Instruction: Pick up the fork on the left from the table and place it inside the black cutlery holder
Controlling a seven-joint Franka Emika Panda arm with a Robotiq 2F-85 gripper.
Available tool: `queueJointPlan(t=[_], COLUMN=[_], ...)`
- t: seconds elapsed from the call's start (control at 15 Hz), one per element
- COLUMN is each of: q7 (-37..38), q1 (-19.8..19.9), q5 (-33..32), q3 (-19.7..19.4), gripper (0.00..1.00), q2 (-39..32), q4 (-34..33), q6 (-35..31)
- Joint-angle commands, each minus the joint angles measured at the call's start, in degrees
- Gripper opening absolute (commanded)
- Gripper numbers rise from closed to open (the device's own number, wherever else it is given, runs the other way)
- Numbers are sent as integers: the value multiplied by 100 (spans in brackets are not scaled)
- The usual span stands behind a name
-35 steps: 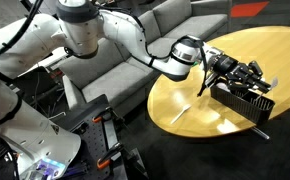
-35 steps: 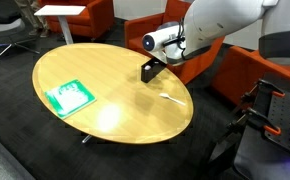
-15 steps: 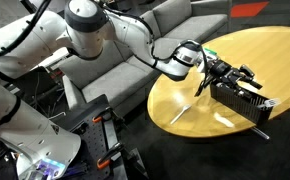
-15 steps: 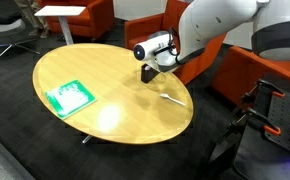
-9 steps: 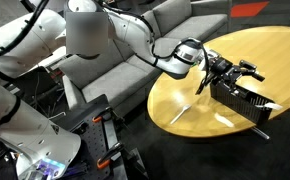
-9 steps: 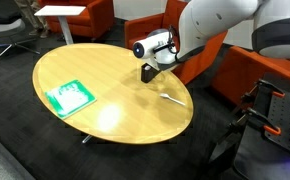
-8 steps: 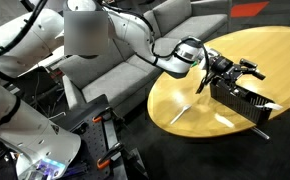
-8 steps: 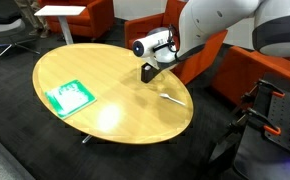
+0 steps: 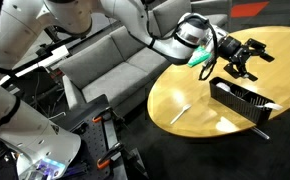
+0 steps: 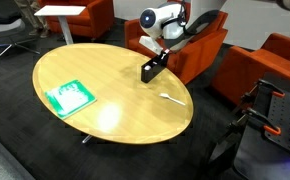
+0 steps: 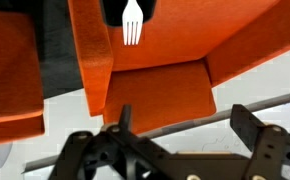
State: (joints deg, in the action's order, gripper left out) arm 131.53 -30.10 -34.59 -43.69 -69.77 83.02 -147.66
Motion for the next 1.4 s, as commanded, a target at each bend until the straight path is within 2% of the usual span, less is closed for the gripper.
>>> queueJointPlan(t=[0.0,0.27,0.47,0.67,0.8,0.87,0.93,1.33], q7=[-348,-1181,-2118,-3236,-3950,-3506,-3674,-3681], q1=[50,140,354,853,1373,852,948,864], q5=[-250,24,354,959,1481,1409,1503,1534], q3=[139,279,632,1348,2031,1409,1537,1448], gripper=[100,100,100,100,100,100,100,100], q2=[1317,2444,3293,4127,4573,3824,3968,3813], q4=[1364,2522,3339,3966,4291,3741,3840,3781], q6=[-1295,-2320,-2588,-2357,-2172,-2364,-2352,-2354])
